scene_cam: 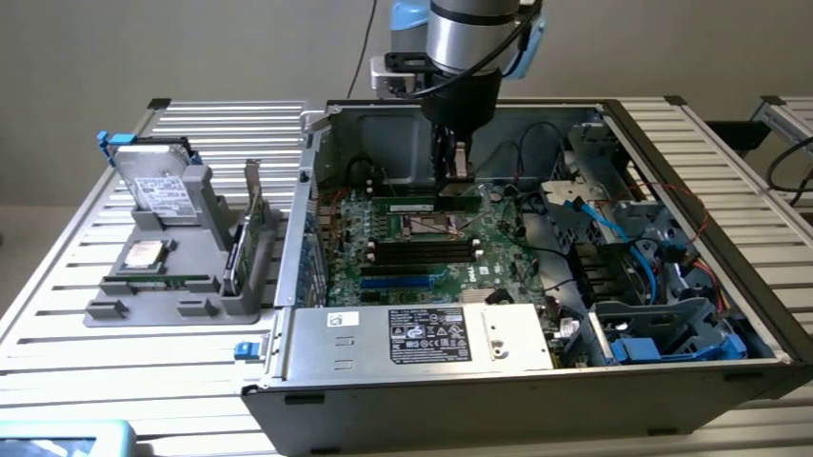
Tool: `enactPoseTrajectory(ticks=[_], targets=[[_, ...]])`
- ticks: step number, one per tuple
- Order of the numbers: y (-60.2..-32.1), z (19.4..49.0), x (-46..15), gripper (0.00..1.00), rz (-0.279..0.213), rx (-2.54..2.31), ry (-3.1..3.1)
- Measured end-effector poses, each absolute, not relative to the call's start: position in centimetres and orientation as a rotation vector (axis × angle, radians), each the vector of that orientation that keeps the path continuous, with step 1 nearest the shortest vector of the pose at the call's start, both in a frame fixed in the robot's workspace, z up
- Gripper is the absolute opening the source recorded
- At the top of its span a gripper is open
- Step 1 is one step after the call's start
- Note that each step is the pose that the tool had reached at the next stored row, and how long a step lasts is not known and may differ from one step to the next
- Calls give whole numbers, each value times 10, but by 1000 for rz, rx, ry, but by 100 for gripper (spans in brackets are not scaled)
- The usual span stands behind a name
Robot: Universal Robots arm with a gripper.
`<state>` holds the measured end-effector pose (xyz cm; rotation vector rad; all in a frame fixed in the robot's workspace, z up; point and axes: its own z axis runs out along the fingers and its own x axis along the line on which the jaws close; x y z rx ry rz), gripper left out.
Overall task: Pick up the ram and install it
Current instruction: 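Insert the ram into the slot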
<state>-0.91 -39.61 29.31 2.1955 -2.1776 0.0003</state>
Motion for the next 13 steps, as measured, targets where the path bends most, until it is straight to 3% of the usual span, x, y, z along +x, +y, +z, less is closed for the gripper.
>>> enactPoseTrajectory(ticks=[13], targets=[[-396,283,-9,13,26,2189,-2164]])
